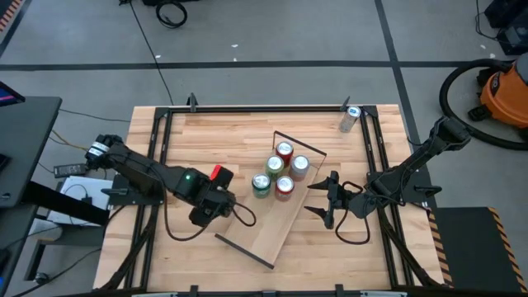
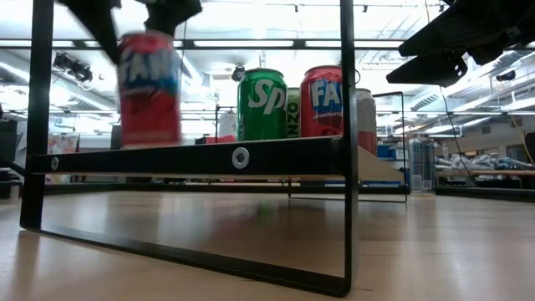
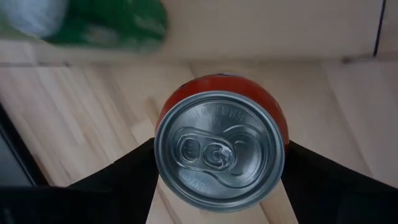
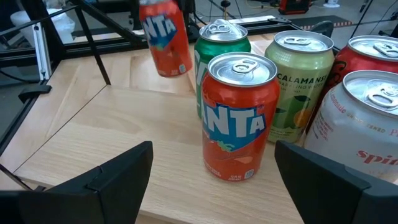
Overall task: Place canned beverage on shelf
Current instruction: Put the red soda can on the shelf
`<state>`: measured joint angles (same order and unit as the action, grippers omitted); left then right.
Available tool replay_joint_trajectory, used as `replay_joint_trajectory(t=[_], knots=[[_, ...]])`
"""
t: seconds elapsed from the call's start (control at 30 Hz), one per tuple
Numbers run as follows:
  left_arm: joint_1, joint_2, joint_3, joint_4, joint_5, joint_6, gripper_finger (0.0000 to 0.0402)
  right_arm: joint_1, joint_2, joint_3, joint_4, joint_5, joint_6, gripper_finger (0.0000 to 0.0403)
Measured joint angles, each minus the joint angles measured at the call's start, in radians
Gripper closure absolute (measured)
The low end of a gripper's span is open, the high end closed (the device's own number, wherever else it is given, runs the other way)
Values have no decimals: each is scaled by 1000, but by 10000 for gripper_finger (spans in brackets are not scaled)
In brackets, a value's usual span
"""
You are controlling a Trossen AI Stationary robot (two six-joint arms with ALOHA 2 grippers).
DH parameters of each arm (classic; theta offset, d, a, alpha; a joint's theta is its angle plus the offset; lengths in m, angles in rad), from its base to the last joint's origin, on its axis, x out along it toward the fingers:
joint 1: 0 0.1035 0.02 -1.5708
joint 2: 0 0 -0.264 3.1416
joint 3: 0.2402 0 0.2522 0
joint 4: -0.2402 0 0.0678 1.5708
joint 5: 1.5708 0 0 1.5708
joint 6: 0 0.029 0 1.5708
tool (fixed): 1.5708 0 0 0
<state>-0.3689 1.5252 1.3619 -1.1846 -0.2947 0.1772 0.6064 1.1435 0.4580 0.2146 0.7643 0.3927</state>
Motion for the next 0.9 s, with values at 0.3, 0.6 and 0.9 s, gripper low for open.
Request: replay_joint_trajectory(t=[0.3,0.6,0.9], knots=[[27,0,106,80,10,-1,110,0,0,0,0,0,0,55],[44,51,105,183,109,-34,104,0,0,0,19,0,-6,55],[59,130,105,182,126,-29,101,0,0,0,40,0,-22,55]])
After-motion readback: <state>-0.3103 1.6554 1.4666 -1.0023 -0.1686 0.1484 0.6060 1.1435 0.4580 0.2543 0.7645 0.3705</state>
